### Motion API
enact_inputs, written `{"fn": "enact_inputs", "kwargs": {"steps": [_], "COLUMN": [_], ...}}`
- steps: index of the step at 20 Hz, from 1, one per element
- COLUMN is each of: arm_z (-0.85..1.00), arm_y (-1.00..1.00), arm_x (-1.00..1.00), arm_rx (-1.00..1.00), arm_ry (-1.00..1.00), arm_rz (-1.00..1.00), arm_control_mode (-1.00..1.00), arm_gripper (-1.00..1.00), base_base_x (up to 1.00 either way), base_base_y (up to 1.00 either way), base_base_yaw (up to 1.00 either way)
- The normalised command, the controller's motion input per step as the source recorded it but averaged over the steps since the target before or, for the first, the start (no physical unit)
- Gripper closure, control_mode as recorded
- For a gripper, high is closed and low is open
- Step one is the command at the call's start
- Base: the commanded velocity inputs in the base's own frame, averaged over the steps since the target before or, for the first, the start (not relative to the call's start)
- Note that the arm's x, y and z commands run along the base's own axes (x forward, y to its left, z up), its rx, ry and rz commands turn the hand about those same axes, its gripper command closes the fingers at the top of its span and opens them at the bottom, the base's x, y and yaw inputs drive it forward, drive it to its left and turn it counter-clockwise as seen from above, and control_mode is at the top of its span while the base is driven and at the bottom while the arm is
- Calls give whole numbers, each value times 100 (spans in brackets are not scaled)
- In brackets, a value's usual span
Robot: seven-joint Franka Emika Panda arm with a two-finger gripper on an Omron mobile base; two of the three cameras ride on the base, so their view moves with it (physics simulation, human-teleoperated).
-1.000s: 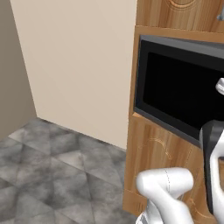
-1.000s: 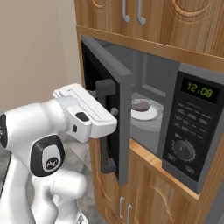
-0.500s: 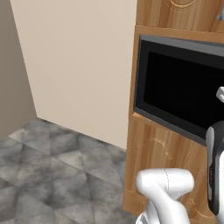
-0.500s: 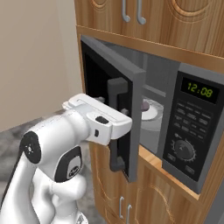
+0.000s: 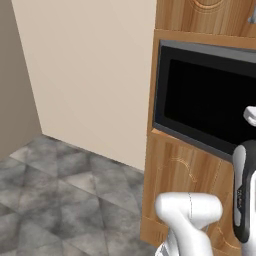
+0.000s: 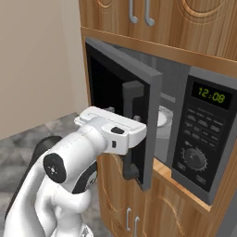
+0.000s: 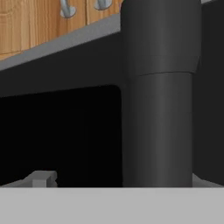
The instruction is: Pick the eggplant from the counter and place it in the microwave. Then turn on the microwave.
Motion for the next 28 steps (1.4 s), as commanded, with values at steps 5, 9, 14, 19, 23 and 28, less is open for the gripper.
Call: {"fn": "enact_inputs", "kwargs": {"steps": [5, 9, 14, 19, 23, 28], "arm_z": [-40, -29, -22, -9, -1, -3], "arm_y": [-21, -24, -21, -17, -18, -25], "arm_x": [35, 35, 34, 36, 32, 24], "arm_rx": [-6, -3, -1, 0, 0, 0], "arm_ry": [-13, -12, -10, -8, -6, -6], "arm_rz": [0, -1, -3, -11, -15, -12], "arm_control_mode": [-100, -100, -100, -100, -100, -100], "arm_gripper": [-100, -100, -100, -100, -100, -100], "base_base_x": [0, 0, 0, 0, 0, 0], "base_base_y": [0, 0, 0, 0, 0, 0], "base_base_yaw": [0, 0, 0, 0, 0, 0]}}
